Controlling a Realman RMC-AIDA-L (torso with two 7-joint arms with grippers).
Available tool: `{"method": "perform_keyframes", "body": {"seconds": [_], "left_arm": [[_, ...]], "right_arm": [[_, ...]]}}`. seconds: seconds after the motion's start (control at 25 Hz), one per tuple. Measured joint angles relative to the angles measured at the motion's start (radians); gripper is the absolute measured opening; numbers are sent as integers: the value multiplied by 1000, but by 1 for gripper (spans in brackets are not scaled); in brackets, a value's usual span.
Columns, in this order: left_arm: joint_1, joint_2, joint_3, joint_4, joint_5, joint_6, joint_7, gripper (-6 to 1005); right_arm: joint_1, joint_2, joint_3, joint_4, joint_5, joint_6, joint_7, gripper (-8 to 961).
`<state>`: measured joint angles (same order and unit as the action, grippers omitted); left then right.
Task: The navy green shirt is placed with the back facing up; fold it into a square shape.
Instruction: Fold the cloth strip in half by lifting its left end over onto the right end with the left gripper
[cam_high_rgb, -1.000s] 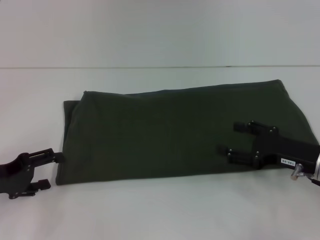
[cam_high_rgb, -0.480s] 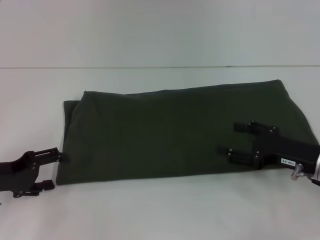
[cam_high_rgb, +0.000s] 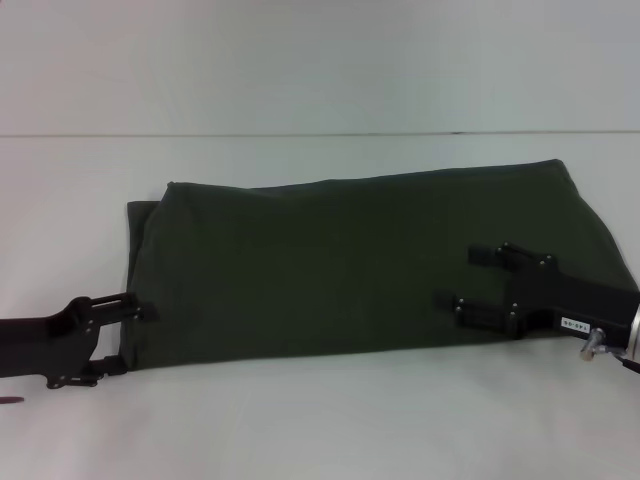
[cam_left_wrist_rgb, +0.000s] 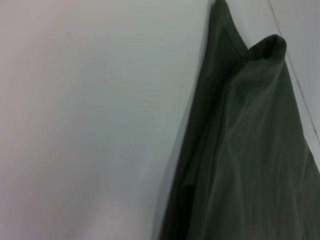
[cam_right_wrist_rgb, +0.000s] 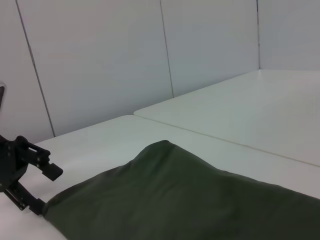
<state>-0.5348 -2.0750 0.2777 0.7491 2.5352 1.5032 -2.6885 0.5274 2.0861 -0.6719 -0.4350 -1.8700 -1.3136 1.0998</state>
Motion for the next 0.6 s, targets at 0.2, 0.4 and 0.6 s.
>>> {"method": "perform_keyframes", "body": {"seconds": [0.2,0.4,0.6], "left_arm": [[-5,3,0,3,-1,-1,-3,919],[-4,12,-8,11,2,7,-10,918],[-6,15,-6,20,20,12,-24,917]], "right_arm": [[0,0,0,2,0,1,0,917],[-2,0,0,0,0,1,2,916],[-3,0,0,-1,0,1,4,916]]}}
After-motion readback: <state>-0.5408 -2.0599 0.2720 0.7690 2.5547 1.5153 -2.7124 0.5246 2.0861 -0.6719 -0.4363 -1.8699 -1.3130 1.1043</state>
